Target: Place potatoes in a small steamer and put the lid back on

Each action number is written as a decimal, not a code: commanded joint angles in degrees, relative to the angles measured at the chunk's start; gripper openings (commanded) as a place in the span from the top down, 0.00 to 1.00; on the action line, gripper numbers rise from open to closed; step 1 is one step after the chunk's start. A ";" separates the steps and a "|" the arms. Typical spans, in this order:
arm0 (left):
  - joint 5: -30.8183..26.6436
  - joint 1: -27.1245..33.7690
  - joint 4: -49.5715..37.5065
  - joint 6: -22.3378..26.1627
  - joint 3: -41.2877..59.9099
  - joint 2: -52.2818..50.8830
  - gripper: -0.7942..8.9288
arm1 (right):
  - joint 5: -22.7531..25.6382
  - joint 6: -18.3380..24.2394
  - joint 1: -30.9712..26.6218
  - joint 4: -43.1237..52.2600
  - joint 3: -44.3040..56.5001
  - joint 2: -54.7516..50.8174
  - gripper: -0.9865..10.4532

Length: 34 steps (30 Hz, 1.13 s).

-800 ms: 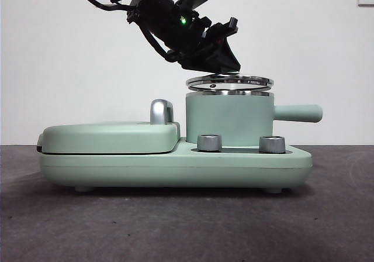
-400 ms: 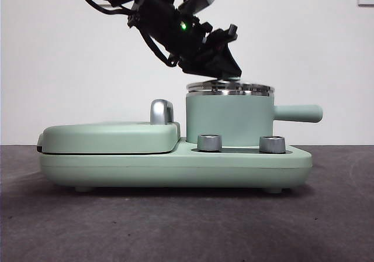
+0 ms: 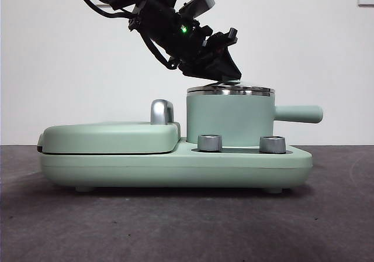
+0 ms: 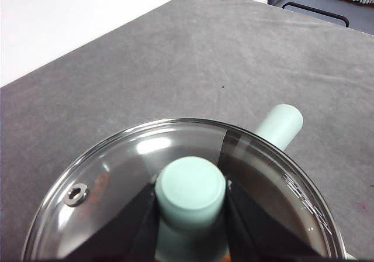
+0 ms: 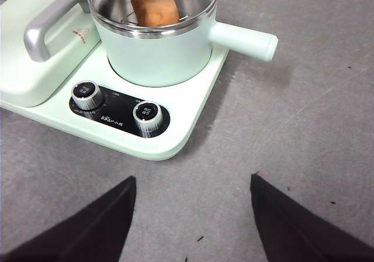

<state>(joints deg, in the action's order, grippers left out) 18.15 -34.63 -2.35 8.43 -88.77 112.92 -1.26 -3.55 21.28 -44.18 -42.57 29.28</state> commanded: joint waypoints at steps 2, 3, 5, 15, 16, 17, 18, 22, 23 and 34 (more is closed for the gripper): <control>0.11 -0.31 0.98 1.49 -1.51 1.84 0.91 | 0.31 -0.76 0.24 0.37 -0.15 0.17 0.64; 0.11 -0.20 1.33 1.68 -1.51 1.75 0.91 | 0.33 -0.76 0.24 0.37 -0.15 0.17 0.64; 0.11 -0.20 1.60 2.08 -1.51 1.75 0.91 | 0.68 -0.76 0.24 0.37 -0.15 0.17 0.64; -0.22 0.17 2.67 4.46 -1.51 0.48 0.91 | 1.33 -0.74 0.24 0.42 -0.15 0.17 0.64; -0.22 0.22 3.30 4.57 -1.51 0.48 0.91 | 1.33 -0.74 0.24 0.39 -0.15 0.17 0.64; -0.22 0.24 3.93 4.87 -1.51 0.48 0.91 | 1.31 -0.76 0.24 0.39 -0.15 0.17 0.64; -0.22 0.24 4.50 5.51 -1.51 0.48 0.91 | 1.31 -0.76 0.24 0.39 -0.15 0.17 0.64; -0.20 0.22 4.74 5.90 -1.51 0.48 0.85 | 1.31 -0.76 0.24 0.37 -0.15 0.17 0.64; -0.17 0.22 4.52 5.88 -1.51 0.48 0.81 | 1.31 -0.76 0.24 0.35 -0.15 0.17 0.64; -0.13 0.11 2.89 4.26 -1.62 -0.42 0.59 | 1.31 -0.76 0.24 -2.08 -0.15 0.17 0.64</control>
<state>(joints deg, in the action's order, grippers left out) 17.98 -34.26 1.21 12.84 -89.62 112.51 -0.08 -3.55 21.28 -46.44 -42.57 29.28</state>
